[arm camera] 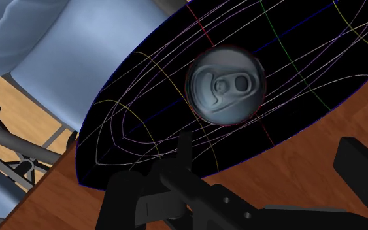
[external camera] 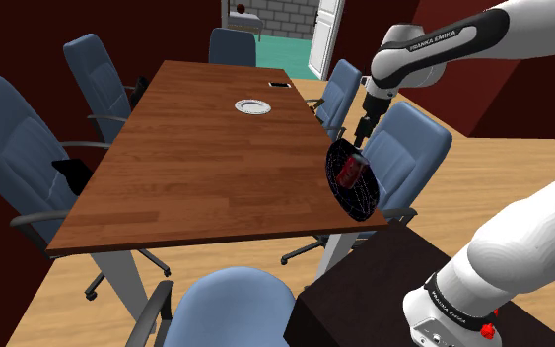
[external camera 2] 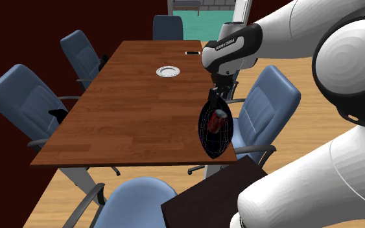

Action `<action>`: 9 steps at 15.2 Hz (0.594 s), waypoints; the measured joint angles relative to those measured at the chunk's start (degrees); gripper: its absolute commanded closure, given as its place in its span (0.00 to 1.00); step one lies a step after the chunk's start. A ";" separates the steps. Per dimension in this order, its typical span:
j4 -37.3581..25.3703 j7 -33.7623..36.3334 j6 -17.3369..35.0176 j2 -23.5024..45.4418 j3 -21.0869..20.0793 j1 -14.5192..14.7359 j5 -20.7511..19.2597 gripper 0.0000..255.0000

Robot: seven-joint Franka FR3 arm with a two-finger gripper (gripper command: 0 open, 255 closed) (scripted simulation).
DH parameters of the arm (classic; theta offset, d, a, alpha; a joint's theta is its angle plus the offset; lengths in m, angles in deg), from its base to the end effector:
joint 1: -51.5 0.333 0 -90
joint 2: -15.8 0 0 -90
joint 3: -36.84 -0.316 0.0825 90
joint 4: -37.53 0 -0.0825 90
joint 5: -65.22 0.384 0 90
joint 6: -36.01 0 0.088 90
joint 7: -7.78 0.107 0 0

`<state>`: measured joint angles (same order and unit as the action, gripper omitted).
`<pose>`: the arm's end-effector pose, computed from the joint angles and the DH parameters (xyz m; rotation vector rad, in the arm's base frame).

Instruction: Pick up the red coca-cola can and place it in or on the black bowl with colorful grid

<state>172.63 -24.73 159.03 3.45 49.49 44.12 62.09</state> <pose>0.4399 -0.1643 0.4119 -3.1158 -0.3955 -0.0012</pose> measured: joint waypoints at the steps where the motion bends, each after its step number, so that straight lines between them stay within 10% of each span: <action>1: -0.77 0.13 -1.81 -1.10 -0.11 -0.04 -0.18 0.00; 9: -3.19 0.37 -5.27 -2.05 -0.37 0.05 -0.21 0.00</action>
